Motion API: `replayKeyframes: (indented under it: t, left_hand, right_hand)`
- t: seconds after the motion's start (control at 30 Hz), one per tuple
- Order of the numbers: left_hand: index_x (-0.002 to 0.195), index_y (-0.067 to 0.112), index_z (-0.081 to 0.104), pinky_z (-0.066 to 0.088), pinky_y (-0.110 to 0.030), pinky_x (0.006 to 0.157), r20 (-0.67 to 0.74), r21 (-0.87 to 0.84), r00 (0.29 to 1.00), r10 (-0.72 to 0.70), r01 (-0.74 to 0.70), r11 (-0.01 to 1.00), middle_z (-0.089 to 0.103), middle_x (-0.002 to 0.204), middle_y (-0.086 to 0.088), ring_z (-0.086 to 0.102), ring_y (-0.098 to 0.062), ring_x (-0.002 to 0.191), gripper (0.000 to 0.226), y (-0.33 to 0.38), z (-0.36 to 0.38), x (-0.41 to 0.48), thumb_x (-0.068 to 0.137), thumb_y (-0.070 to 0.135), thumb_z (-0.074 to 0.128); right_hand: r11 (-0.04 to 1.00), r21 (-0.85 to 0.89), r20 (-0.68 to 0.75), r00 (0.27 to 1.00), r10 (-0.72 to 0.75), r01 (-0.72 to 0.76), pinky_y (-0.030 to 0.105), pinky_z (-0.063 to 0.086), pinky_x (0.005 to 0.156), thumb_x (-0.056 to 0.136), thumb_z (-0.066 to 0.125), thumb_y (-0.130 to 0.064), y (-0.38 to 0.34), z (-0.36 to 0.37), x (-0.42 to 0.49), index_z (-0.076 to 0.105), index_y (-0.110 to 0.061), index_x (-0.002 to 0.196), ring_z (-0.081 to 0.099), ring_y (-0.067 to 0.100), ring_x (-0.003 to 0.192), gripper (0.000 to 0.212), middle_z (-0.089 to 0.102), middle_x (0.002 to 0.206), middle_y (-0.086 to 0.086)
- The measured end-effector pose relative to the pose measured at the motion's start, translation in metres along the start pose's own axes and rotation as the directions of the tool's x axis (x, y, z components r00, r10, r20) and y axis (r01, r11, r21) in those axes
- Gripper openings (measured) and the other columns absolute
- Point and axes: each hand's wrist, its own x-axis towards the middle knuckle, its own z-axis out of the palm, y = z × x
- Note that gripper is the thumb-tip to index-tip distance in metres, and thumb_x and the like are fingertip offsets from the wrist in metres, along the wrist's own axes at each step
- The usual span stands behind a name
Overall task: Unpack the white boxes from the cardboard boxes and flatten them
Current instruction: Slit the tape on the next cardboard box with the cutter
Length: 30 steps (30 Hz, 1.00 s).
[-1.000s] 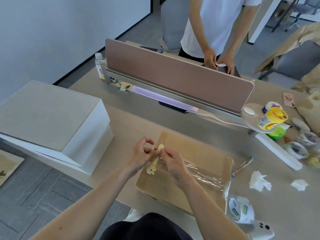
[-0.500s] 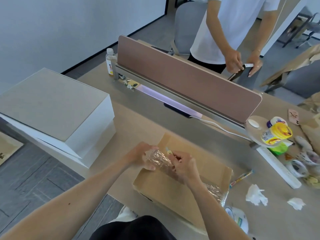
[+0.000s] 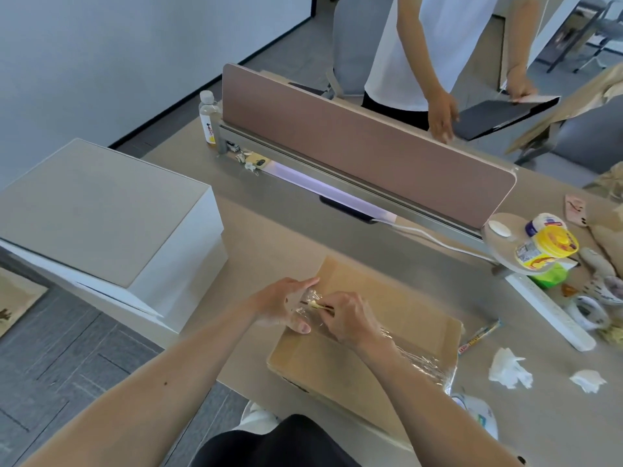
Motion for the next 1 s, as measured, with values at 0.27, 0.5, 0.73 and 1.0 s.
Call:
replayKeyframes:
  t: [0.27,0.5,0.73,1.0]
  left_hand:
    - [0.148,0.060,0.015,0.041,-0.018,0.079,0.006,-0.018,1.000,0.000,0.000,1.000,0.039,0.140,0.018,0.049,-0.003,0.101,0.107,-0.004,0.001,0.003,0.068,0.050,0.086]
    - [0.145,0.065,0.018,0.043,-0.022,0.084,-0.009,-0.046,1.000,-0.028,0.027,0.999,0.041,0.137,0.017,0.052,-0.007,0.104,0.106,-0.004,0.001,0.002,0.065,0.051,0.087]
    - [0.146,0.062,0.020,0.045,-0.019,0.087,-0.014,-0.009,1.000,-0.026,0.026,1.000,0.043,0.138,0.016,0.055,-0.009,0.101,0.107,-0.002,-0.001,0.004,0.065,0.047,0.089]
    - [0.150,0.050,0.025,0.040,-0.016,0.084,-0.046,0.049,0.999,-0.017,0.019,0.999,0.042,0.135,0.015,0.050,-0.007,0.102,0.105,0.005,-0.004,0.005,0.069,0.033,0.090]
  right_hand:
    - [0.988,-0.151,-0.006,1.000,0.010,-0.011,0.028,0.035,0.066,0.097,0.052,-0.037,-0.007,0.006,0.011,0.073,-0.017,0.100,0.064,0.030,0.090,0.030,0.067,0.099,0.005]
    - [0.985,-0.173,0.040,0.999,0.005,0.002,0.029,0.034,0.063,0.095,0.051,-0.036,-0.006,0.001,0.010,0.070,-0.011,0.089,0.064,0.032,0.089,0.032,0.068,0.103,0.005]
    - [0.987,-0.159,0.052,0.999,0.004,0.004,0.035,0.045,0.065,0.089,0.055,-0.025,0.005,0.006,0.005,0.062,-0.013,0.080,0.066,0.037,0.084,0.016,0.068,0.095,0.009]
    - [0.982,-0.186,0.027,0.999,-0.021,0.026,0.035,0.044,0.064,0.093,0.051,-0.028,0.019,0.001,-0.005,0.064,-0.013,0.089,0.066,0.034,0.084,0.020,0.068,0.093,0.008]
